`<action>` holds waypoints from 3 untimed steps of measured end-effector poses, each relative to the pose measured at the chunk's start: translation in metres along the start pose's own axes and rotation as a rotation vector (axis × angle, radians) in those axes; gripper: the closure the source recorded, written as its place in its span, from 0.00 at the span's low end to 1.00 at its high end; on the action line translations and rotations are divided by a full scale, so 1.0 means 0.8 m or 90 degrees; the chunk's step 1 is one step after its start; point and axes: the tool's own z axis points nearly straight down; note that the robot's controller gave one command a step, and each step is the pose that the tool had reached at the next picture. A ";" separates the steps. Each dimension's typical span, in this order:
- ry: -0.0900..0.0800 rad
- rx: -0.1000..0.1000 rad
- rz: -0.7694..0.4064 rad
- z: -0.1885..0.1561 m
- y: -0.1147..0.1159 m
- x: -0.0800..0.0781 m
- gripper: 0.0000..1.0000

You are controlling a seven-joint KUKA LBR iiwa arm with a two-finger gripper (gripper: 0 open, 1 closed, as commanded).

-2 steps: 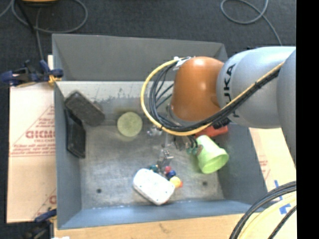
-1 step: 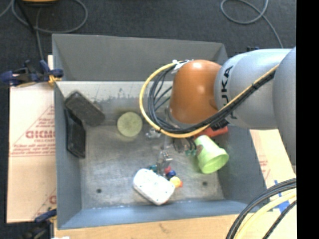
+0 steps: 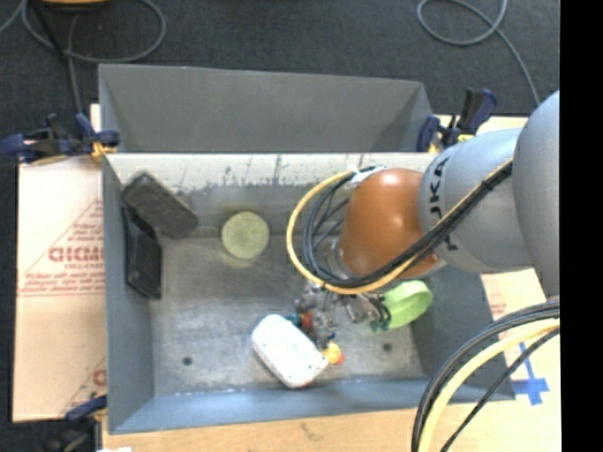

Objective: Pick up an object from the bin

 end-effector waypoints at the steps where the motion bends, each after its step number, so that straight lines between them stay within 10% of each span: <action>1: 0.000 0.000 0.000 0.000 0.000 0.000 1.00; 2: 0.017 -0.003 0.000 -0.052 -0.013 -0.014 1.00; 3: 0.016 -0.005 -0.053 -0.061 -0.027 -0.100 0.00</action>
Offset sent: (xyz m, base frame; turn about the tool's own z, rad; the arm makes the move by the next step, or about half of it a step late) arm 0.0334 -0.0157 0.0990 -0.0023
